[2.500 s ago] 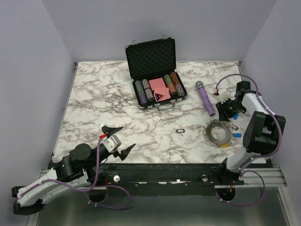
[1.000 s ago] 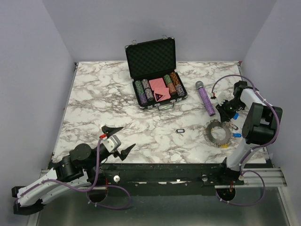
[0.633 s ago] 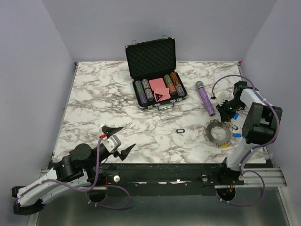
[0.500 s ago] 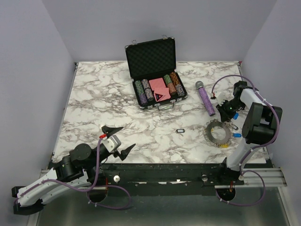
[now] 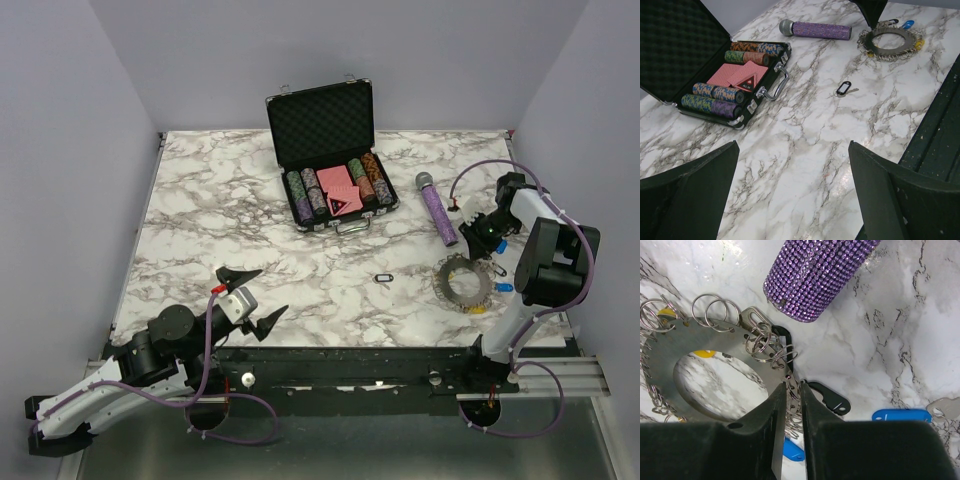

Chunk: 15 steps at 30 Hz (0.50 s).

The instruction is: Put the keys on the keyring

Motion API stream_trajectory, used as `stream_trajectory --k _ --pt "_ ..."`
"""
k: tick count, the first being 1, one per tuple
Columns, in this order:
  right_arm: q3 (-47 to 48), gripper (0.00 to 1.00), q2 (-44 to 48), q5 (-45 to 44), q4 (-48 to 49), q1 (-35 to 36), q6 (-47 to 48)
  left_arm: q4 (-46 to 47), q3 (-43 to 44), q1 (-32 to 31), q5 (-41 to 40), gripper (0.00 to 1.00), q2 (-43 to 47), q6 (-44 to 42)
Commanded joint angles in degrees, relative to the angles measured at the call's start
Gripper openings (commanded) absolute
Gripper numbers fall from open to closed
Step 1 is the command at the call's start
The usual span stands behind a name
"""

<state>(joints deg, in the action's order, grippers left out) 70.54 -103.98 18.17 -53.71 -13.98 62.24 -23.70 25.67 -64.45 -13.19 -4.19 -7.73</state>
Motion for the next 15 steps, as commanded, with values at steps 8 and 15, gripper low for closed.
stream_trajectory --k 8,15 --pt "2.2 0.04 0.0 1.2 -3.0 0.1 -0.3 0.2 -0.4 0.4 1.1 0.99 0.3 -0.4" --pt "5.0 0.00 4.2 5.7 -11.1 0.1 3.1 0.2 -0.4 0.4 1.1 0.99 0.3 -0.4"
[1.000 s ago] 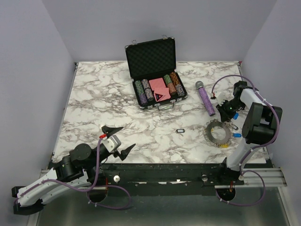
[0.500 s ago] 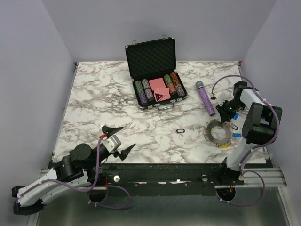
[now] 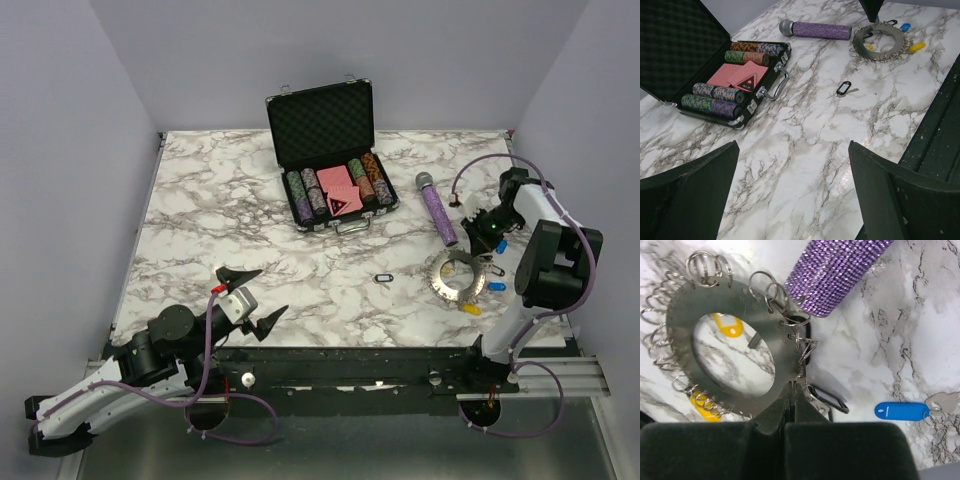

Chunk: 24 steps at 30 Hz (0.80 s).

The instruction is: Put the keys on the keyring

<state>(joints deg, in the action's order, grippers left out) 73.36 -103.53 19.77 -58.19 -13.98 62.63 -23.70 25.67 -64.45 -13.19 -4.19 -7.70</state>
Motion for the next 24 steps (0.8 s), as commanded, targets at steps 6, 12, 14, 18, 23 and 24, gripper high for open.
stream_trajectory --k 6,12,14,18,23,24 --pt "1.8 0.00 8.6 7.6 -15.0 0.1 7.3 0.2 -0.4 0.5 1.1 0.99 0.2 -0.6" --pt "0.6 0.00 13.4 12.2 -20.6 0.1 9.3 0.3 -0.4 0.5 1.3 0.99 0.1 -0.5" --pt "1.0 0.00 14.1 14.0 -22.8 0.3 10.1 0.3 -0.4 0.5 1.5 0.99 0.1 -0.5" --pt "-0.1 0.00 14.6 14.2 -22.8 0.7 8.8 0.3 -0.4 0.5 1.4 0.99 0.0 -0.5" --pt "-2.5 0.00 12.6 11.0 -18.6 0.7 6.3 0.3 -0.4 0.5 1.4 0.99 -0.1 -0.4" --pt "-2.9 0.00 12.4 11.2 -17.7 0.8 5.4 0.2 -0.4 0.5 1.5 0.99 -0.1 -0.3"
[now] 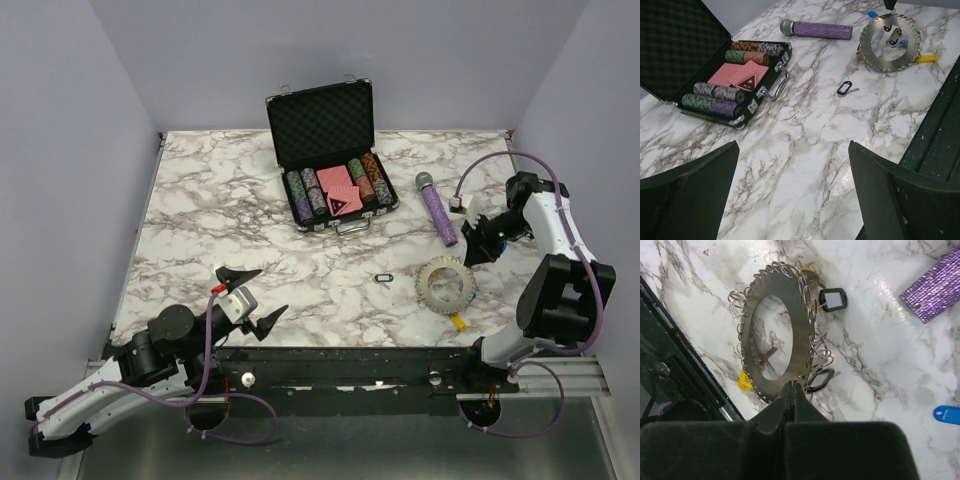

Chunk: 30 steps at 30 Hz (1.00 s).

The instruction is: Put the keys on the keyring

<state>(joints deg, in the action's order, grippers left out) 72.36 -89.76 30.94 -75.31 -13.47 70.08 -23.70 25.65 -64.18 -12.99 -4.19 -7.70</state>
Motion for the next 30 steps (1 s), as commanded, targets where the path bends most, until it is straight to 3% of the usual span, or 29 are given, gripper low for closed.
stream_trajectory --k 1,7,11,13,18,23,30 --pt "-2.3 0.00 -1.7 0.1 0.1 0.5 -2.8 0.3 -0.5 0.4 1.2 0.99 -0.2 -0.4" --pt "-6.5 0.02 -5.0 -4.6 11.5 0.7 -11.2 0.3 -0.5 0.4 1.2 0.99 -0.1 -0.3" --pt "-6.8 0.12 -5.4 -6.5 15.5 0.7 -14.4 0.3 -0.5 0.4 1.2 0.99 -0.1 -0.3" --pt "-6.1 0.23 -5.3 -5.6 15.4 0.6 -14.5 0.4 -0.5 0.5 1.2 0.99 -0.2 -0.4" --pt "-5.0 0.35 -4.7 4.5 8.6 1.6 -6.3 0.5 -0.5 0.5 1.5 0.99 -0.1 -0.5" --pt "-11.4 0.42 -2.2 10.4 10.5 9.8 1.9 0.4 -0.5 0.5 1.4 0.99 -0.1 -0.5" --pt "-10.5 0.39 -2.5 11.9 18.9 20.6 -7.1 0.3 -0.6 0.8 0.8 0.99 0.1 -0.6"
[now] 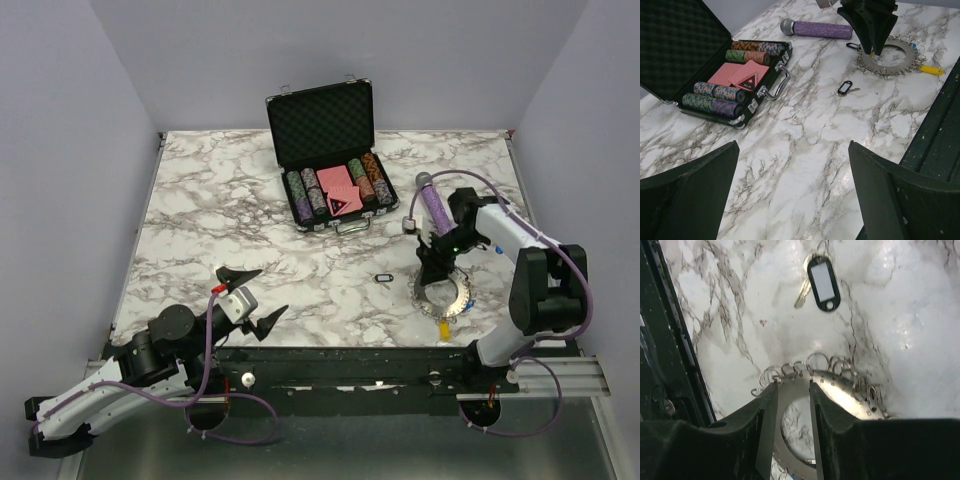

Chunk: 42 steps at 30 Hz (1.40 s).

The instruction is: Put the keys on the keyring

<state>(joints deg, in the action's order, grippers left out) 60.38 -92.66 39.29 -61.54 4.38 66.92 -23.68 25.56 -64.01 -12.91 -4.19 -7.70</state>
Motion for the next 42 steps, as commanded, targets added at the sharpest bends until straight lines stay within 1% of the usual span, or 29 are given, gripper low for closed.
stream_trajectory --k 1,4,7,11,17,20,25,42 --pt "1.8 0.38 -0.1 2.6 6.7 3.5 -6.3 0.3 -0.5 0.6 0.7 0.99 0.1 -0.6" --pt "2.7 0.36 -2.7 -4.0 11.3 6.7 -15.3 0.3 -0.5 0.8 0.9 0.99 0.1 -0.6" --pt "4.9 0.36 -5.2 -8.7 12.7 7.2 -21.5 0.4 -0.5 0.8 0.8 0.99 0.1 -0.6" --pt "7.2 0.38 -6.4 -10.4 9.1 7.1 -20.6 0.4 -0.7 0.9 0.9 0.99 0.1 -0.6" --pt "7.2 0.38 -5.9 -16.0 7.8 7.0 -19.3 0.4 -0.5 0.9 0.9 0.99 0.1 -0.6" --pt "7.3 0.37 -5.8 -17.5 7.0 7.1 -18.6 0.4 -0.5 0.9 1.0 0.99 0.1 -0.6" --pt "7.4 0.33 -7.0 -20.3 6.9 7.0 -18.4 0.4 -0.5 0.9 1.1 0.99 0.1 -0.7" --pt "7.8 0.32 -8.1 -24.1 7.9 6.0 -18.5 0.3 -0.5 0.9 1.1 0.99 0.2 -0.6"
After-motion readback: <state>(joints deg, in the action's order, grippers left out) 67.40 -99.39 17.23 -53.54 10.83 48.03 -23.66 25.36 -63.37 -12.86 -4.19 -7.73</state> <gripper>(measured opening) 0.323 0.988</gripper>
